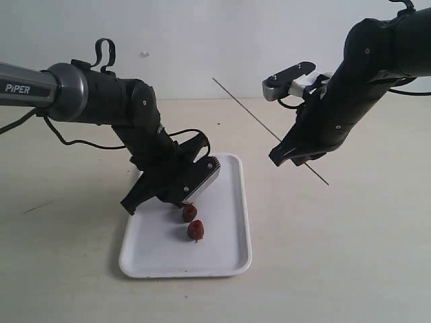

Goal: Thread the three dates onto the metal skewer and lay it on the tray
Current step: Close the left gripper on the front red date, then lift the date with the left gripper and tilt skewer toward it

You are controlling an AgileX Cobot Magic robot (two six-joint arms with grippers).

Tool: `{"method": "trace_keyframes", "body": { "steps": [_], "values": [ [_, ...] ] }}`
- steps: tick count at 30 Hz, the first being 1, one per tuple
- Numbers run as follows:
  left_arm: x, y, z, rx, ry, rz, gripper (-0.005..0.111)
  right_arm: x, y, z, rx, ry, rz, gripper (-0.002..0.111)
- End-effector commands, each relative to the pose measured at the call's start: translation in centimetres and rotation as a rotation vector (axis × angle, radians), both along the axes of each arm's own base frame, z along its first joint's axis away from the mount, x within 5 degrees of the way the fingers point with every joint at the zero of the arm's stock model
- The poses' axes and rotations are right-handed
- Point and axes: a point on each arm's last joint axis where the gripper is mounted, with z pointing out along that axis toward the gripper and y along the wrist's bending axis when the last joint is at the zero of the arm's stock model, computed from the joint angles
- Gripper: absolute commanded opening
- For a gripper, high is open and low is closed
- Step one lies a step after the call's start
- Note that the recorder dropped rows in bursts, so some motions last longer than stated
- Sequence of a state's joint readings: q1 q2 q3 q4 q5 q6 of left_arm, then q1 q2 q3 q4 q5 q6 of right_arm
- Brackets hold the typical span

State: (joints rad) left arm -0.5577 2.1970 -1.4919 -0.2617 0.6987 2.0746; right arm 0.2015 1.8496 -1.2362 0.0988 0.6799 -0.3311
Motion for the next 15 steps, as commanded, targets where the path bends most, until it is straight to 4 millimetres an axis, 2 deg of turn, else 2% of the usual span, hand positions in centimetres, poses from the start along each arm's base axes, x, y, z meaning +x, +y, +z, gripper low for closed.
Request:
{"method": "trace_keyframes", "body": {
  "steps": [1,5,15],
  "values": [
    [-0.25,-0.05,-0.53,0.001,0.038,0.018,0.031,0.31,-0.13,0.26,0.008,-0.021,-0.004,0.0],
    [-0.25,-0.06,-0.53,-0.001,0.041,0.026,0.027,0.32,-0.13,0.26,0.008,-0.023,-0.004,0.0],
    [-0.06,-0.04,-0.24,-0.021,0.044,0.109,0.027,0.36,-0.12,0.28,0.008,-0.027,-0.004,0.0]
  ]
}}
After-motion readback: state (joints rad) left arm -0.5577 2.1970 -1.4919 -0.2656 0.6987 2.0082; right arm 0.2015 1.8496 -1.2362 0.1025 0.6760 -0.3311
